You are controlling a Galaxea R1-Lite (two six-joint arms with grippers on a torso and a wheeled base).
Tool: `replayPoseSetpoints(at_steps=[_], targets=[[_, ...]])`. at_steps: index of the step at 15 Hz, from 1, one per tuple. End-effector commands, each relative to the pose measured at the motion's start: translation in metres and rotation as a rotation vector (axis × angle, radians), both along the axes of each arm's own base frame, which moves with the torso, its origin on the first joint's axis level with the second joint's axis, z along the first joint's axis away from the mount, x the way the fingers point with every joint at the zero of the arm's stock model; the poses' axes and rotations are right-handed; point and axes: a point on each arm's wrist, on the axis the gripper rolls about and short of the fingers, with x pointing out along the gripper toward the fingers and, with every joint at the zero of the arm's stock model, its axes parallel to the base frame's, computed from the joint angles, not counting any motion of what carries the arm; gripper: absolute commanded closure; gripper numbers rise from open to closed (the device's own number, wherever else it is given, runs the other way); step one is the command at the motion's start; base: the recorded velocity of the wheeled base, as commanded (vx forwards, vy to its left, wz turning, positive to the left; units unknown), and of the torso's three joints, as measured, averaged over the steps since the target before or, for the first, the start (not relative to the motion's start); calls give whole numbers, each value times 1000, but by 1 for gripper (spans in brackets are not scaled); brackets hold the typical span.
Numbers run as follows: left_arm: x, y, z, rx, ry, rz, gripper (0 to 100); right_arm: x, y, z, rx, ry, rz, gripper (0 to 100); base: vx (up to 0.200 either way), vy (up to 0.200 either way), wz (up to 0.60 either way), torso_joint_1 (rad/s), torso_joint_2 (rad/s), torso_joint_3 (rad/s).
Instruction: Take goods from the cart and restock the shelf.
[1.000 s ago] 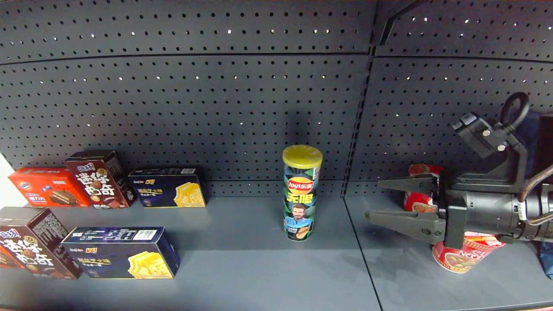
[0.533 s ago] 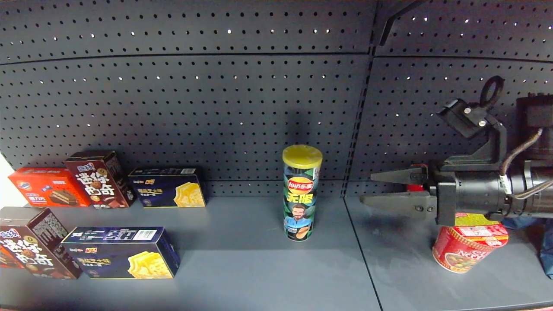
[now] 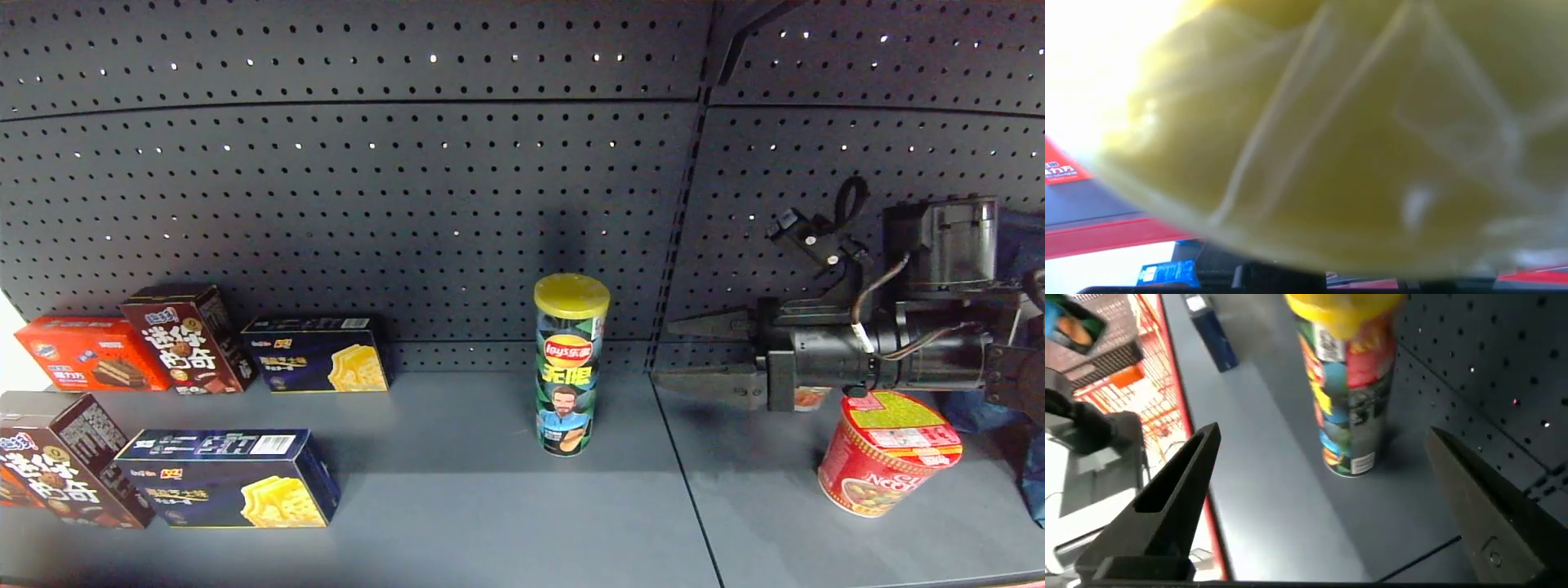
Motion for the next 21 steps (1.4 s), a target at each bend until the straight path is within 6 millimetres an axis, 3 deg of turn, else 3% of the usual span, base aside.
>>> replayPoseSetpoints(at_steps=[1, 9, 21], targets=[[0, 0, 0, 2, -2, 0, 100, 16, 8, -16, -13, 29, 5, 0, 0, 0, 0, 0, 0, 0], [-1, 0, -1, 2, 6, 10, 100, 54, 26, -40, -52, -3, 20, 0, 0, 0, 0, 0, 0, 0], [-8, -1, -9, 0, 27, 16, 100, 68, 59, -56, -67, 4, 87, 0, 0, 0, 0, 0, 0, 0]])
